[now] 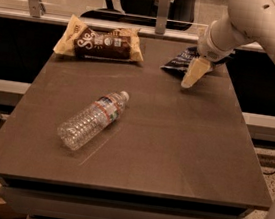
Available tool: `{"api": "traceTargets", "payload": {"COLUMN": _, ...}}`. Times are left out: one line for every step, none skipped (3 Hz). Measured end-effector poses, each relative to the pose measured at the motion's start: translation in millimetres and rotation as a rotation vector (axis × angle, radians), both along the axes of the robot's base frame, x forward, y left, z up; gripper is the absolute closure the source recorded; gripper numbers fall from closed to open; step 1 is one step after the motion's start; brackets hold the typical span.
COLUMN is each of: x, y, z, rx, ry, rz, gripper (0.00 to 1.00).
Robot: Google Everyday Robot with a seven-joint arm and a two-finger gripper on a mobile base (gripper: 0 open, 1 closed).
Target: Move blue chip bag near water bottle
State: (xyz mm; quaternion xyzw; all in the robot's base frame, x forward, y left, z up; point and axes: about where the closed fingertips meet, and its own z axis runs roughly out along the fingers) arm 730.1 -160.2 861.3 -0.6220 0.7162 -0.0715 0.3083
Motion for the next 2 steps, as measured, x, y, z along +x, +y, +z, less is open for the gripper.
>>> {"api": "traceTargets", "payload": {"x": 8.1, "y": -3.0, "z": -12.1, "rx": 0.0, "ry": 0.016, "rz": -0.021, "gripper": 0.17}}
{"api": "traceTargets", "payload": {"x": 12.5, "y": -4.7, "z": -18.8, "rx": 0.0, "ry": 0.026, "rz": -0.032, "gripper": 0.4}}
